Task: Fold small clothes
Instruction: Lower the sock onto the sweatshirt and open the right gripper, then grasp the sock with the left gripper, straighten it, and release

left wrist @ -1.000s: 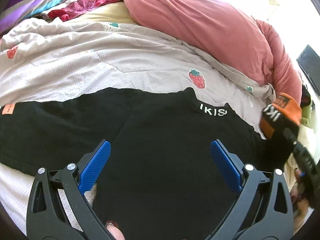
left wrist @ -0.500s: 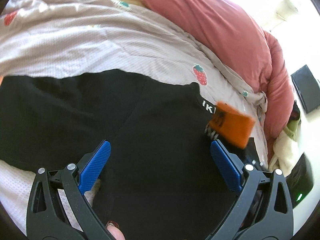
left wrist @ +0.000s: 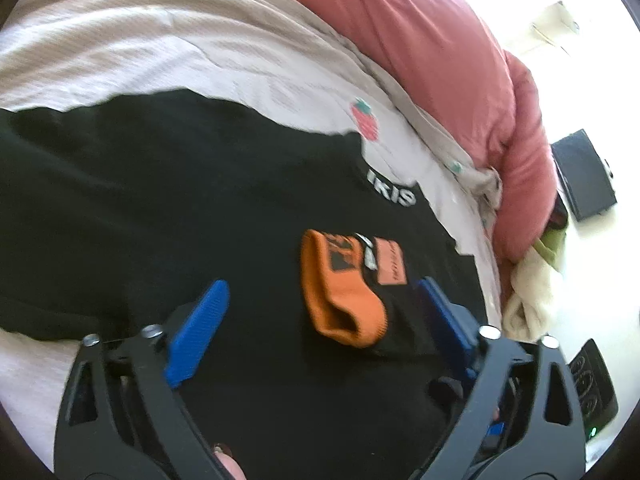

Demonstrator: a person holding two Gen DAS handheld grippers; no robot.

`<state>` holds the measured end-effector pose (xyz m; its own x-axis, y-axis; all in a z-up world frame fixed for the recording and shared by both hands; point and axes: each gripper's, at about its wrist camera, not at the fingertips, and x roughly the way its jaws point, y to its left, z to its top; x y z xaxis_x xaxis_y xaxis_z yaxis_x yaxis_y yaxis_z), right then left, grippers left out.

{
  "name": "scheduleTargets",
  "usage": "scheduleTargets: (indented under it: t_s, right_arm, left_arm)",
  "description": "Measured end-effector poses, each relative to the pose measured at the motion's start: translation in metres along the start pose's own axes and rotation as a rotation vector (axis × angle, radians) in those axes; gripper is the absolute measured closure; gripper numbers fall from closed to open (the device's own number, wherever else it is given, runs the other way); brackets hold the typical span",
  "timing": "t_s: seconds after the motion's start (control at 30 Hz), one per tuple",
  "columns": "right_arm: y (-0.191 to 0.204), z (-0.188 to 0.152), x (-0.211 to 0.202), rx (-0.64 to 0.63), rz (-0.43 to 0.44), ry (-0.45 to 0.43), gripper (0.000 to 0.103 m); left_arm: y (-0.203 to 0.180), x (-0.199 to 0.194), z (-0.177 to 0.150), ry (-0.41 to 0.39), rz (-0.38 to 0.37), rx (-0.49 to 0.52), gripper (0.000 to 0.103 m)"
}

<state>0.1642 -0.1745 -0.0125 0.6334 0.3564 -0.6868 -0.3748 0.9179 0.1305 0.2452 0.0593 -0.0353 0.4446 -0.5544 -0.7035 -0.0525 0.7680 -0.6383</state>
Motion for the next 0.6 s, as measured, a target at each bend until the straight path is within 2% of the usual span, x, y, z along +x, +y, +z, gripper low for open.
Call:
scheduleTargets:
  t_s: [0.07,0.17,0.27,0.33,0.4,0.47,0.5,0.6]
  right_arm:
    - [-0.015,-0.004,-0.011,0.044,-0.03,-0.012,0.035]
    - [-0.04,-0.011,-0.029,0.109,-0.076,-0.037,0.035]
    - [-0.058,-0.016,-0.041,0.154,-0.099,-0.056,0.035]
    - [-0.068,-0.019,-0.048,0.176,-0.112,-0.07,0.035]
    - [-0.076,-0.021,-0.052,0.199,-0.123,-0.083,0.035]
    - [-0.081,-0.023,-0.056,0.219,-0.126,-0.091,0.035]
    - [-0.085,-0.025,-0.059,0.231,-0.132,-0.093,0.035]
    - [-0.093,-0.03,-0.061,0.247,-0.151,-0.089,0.035]
  left_arm:
    - [-0.005,0.01,-0.006,0.028,0.013,0.016,0.031]
    - [-0.012,0.022,-0.015,0.057,0.048,0.033,0.033]
    - [-0.017,0.029,-0.019,0.079,-0.002,0.007,0.033]
    - [-0.025,0.035,-0.023,0.089,-0.009,0.015,0.044]
    - [-0.034,0.042,-0.026,0.082,0.013,0.046,0.05]
    - [-0.036,0.048,-0.028,0.071,0.038,0.051,0.063]
    - [-0.035,0.051,-0.028,0.06,0.051,0.05,0.074]
    - [-0.03,0.051,-0.026,0.035,0.03,0.043,0.089]
